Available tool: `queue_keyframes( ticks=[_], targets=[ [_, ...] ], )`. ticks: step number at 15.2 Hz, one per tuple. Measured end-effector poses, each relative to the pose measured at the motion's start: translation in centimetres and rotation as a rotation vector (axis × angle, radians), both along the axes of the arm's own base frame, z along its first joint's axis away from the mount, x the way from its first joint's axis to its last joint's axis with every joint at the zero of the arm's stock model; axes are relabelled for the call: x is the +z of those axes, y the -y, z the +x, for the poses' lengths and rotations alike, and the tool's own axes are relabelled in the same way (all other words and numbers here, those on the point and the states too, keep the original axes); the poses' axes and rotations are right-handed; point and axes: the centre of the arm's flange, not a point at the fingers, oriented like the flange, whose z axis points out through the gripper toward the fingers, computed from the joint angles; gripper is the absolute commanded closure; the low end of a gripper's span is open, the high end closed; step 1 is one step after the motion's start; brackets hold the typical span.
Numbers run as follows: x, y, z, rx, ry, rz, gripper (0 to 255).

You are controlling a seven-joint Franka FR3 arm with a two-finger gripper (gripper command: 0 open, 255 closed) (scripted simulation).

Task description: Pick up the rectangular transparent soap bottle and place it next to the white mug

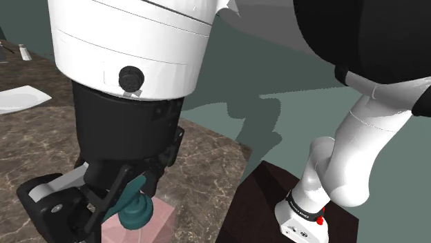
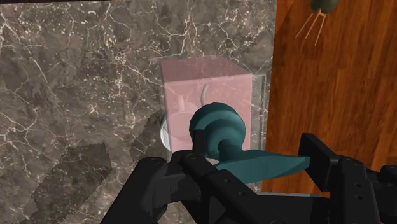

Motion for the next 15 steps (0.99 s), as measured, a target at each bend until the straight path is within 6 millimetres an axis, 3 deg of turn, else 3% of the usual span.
queue_keyframes(
  ticks=[15],
  targets=[
    [-7.9,0.0,0.0,0.000,0.000,0.000,255]
  ],
)
